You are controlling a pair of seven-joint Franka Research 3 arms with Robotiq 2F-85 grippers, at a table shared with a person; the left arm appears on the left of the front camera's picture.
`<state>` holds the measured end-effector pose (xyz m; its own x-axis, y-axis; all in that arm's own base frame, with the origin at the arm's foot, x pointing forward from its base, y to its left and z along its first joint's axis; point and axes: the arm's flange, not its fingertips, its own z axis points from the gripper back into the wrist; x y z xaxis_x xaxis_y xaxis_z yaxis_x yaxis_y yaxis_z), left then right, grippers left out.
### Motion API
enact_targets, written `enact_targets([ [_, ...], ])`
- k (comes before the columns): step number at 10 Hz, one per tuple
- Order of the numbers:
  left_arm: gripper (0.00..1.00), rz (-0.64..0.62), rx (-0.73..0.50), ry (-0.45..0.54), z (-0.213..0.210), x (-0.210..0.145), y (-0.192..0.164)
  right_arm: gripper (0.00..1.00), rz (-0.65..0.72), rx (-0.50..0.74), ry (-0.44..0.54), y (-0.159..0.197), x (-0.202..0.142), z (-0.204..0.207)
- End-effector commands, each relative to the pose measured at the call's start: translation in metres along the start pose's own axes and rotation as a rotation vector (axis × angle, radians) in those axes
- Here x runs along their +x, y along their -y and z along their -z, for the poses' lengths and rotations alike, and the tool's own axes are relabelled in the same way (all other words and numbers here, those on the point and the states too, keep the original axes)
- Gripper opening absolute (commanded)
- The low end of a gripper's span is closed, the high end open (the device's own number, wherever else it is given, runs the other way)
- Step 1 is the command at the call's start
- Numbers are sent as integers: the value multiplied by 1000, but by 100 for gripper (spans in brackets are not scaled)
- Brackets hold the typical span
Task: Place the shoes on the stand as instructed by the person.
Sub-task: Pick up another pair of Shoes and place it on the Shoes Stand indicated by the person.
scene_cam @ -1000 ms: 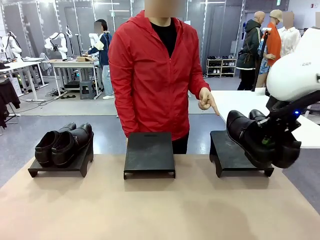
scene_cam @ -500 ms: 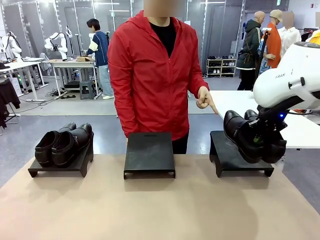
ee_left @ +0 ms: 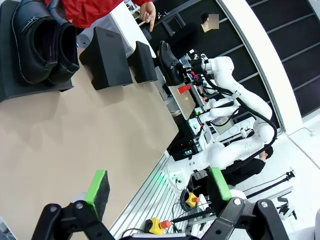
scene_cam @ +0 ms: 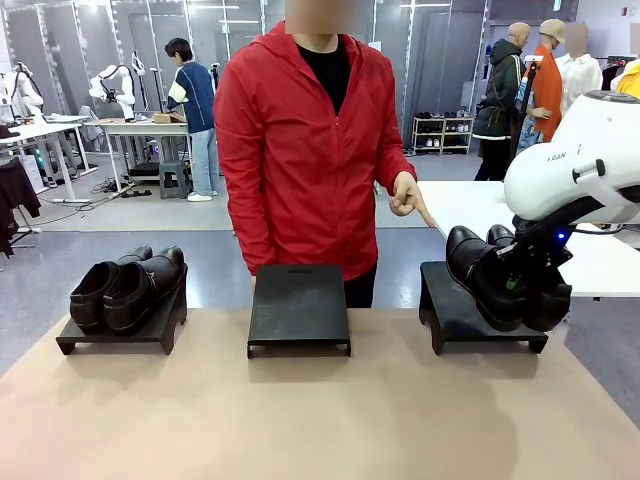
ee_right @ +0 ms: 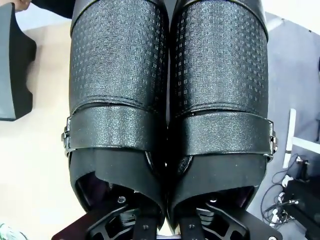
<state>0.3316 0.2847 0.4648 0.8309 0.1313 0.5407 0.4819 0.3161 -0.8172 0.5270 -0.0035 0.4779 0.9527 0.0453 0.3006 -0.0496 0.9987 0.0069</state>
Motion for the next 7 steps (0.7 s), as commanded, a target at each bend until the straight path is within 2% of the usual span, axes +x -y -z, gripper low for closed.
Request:
enact_targets([
  [1,100,16,-6,14,2,-2,3,0,7,-1,21,0,3,-8],
  [2,100,16,-6,14,2,-2,3,0,7,-1,21,0,3,-8],
  [3,100,16,-6,14,2,-2,3,9,0,0,-1,0,0,0],
  [5,100,16,-6,14,2,-2,3,9,17,-69,91,-9,14,17],
  [7,100,16,-6,14,2,-2,3,9,28,-76,96,-10,21,33],
])
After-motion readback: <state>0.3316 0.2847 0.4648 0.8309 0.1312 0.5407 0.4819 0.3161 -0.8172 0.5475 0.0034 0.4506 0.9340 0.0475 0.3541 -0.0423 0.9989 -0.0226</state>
